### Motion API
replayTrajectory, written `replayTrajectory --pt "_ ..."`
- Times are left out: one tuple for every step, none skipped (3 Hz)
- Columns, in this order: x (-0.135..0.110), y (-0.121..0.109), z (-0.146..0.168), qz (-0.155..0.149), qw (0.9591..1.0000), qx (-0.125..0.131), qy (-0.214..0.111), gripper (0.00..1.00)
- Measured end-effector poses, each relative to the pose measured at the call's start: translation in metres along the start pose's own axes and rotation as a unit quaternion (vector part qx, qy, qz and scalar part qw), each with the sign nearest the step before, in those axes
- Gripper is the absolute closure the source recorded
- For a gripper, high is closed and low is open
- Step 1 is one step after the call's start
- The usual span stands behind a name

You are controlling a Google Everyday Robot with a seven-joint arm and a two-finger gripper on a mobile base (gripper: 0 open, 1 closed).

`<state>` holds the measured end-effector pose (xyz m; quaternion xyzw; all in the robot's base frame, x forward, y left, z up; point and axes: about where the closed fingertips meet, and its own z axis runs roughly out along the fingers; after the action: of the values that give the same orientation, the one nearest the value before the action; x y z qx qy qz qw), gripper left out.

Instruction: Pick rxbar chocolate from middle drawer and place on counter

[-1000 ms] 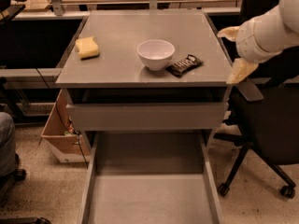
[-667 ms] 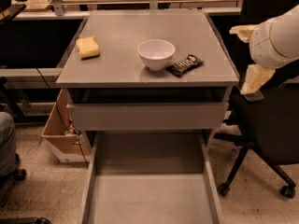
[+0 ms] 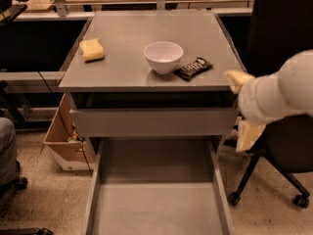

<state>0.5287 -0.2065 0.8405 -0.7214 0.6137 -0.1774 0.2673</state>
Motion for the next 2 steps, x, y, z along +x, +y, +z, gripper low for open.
replayTrajectory --pt "0.019 0.095 0.063 0.045 0.9955 -0.077 -0.034 0.00" --pt "0.077 0.147 0.093 0.095 0.9864 -0.121 -0.059 0.00"
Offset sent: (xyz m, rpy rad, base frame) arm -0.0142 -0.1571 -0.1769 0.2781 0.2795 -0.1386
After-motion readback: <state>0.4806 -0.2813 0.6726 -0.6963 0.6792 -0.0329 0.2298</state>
